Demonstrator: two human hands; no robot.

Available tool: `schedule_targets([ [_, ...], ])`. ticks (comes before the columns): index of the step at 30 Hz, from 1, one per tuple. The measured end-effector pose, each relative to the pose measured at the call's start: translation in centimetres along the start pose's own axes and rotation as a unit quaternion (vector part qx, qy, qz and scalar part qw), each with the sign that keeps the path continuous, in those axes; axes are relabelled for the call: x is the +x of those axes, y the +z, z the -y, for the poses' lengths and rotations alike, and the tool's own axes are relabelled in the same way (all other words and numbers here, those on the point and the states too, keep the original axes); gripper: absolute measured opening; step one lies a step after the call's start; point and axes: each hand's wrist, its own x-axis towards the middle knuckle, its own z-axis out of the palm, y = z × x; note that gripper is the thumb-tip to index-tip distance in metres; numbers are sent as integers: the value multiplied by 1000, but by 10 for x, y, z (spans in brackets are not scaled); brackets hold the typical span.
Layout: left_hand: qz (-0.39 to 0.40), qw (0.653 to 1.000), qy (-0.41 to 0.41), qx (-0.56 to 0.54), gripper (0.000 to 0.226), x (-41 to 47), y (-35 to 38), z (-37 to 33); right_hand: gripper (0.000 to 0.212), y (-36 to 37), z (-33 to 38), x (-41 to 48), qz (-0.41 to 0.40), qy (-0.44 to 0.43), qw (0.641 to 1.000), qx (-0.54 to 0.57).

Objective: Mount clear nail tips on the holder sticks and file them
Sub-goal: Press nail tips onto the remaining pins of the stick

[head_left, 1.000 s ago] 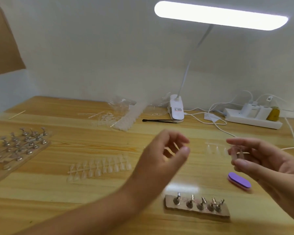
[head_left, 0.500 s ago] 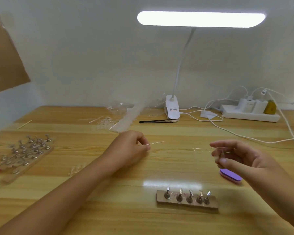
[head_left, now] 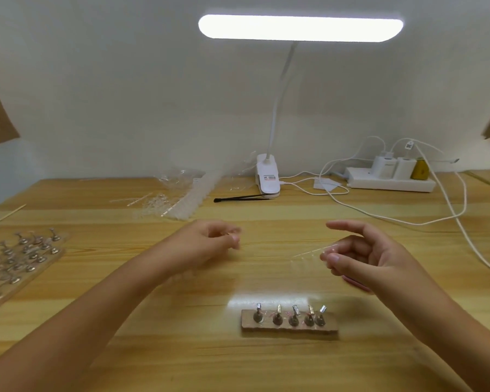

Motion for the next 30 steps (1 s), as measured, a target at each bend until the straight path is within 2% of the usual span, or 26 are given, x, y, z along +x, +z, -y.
schedule_targets([
  [2, -71, 979, -12, 191, 54, 2, 2, 6, 46, 0, 1, 0, -5, 10, 1000, 17],
  [4, -96, 971, 4, 220, 59, 0, 5, 8, 46, 0, 2, 0, -12, 18, 999, 25],
  [6, -111, 977, 47, 177, 47, -6, 11, 4, 40, -1, 2, 0, -13, 21, 999, 23],
  [8, -110, 987, 93, 66, 37, -15, 22, -5, 29, -1, 3, -2, -1, 15, 1000, 21],
  [10, -53, 987, 114, -97, 40, -30, 38, -21, 24, 1, 6, -5, 18, -1, 1000, 8],
  [11, -18, 982, 120, -145, 40, -38, 46, -28, 24, 3, 8, -8, 28, -9, 1000, 1],
  [13, 25, 973, 126, -190, 37, -49, 60, -36, 24, 6, 12, -12, 54, -30, 998, -6],
  [16, 33, 955, 136, -262, 30, -58, 67, -42, 24, 12, 18, -18, 81, -68, 994, -14],
  [20, 28, 942, 160, -294, 20, -64, 66, -44, 35, 18, 21, -21, 65, -75, 995, 9],
  [25, 24, 945, 148, -291, 4, -67, 66, -45, 24, 18, 17, -20, 45, -55, 997, -37],
  [28, 36, 943, 126, -306, 4, -70, 67, -46, 19, 20, 17, -21, 29, -102, 993, -54],
  [30, 39, 941, 111, -317, 4, -71, 68, -47, 15, 20, 11, -22, -6, -184, 973, -139],
])
